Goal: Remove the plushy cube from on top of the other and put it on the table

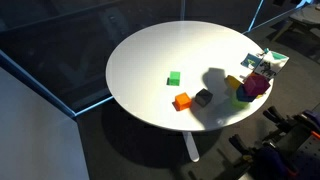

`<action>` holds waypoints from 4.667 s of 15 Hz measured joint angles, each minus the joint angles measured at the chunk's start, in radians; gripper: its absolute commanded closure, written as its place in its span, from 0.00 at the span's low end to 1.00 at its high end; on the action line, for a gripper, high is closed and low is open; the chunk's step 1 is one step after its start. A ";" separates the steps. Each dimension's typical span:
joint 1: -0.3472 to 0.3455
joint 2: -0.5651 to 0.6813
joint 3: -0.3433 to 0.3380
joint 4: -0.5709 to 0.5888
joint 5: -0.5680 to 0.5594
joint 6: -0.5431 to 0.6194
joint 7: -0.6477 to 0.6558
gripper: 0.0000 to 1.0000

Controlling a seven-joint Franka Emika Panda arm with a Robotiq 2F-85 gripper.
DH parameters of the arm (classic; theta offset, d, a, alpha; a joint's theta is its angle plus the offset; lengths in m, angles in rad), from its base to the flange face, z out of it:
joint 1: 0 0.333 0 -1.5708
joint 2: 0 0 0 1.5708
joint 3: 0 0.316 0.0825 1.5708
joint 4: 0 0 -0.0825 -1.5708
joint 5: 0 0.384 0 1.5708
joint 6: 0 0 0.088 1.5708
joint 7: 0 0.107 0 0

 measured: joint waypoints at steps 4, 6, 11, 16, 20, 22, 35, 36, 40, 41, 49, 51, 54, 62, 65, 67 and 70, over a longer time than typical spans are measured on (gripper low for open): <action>0.000 -0.001 0.000 0.000 0.000 0.000 0.000 0.00; 0.000 -0.001 0.000 0.000 0.000 0.000 0.000 0.00; 0.000 -0.001 0.000 0.000 0.000 0.000 0.000 0.00; -0.024 0.014 0.008 0.006 -0.006 0.018 0.004 0.00; -0.067 0.042 0.008 0.016 -0.032 0.078 0.016 0.00; -0.090 0.058 0.008 0.021 -0.049 0.125 0.022 0.00; -0.173 0.228 -0.010 0.060 -0.169 0.259 0.072 0.00; -0.174 0.235 -0.015 0.059 -0.169 0.259 0.068 0.00; -0.175 0.250 -0.030 0.040 -0.169 0.259 0.010 0.00; -0.176 0.250 -0.032 0.029 -0.169 0.265 -0.010 0.00; -0.160 0.248 -0.024 -0.091 -0.162 0.430 -0.116 0.00; -0.155 0.248 -0.022 -0.111 -0.157 0.456 -0.124 0.00; -0.154 0.248 -0.022 -0.121 -0.157 0.467 -0.126 0.00; -0.154 0.250 -0.022 -0.122 -0.157 0.467 -0.127 0.00; -0.154 0.255 -0.023 -0.132 -0.157 0.467 -0.137 0.00; -0.156 0.261 -0.025 -0.141 -0.157 0.471 -0.155 0.00; -0.163 0.274 -0.029 -0.157 -0.157 0.493 -0.195 0.00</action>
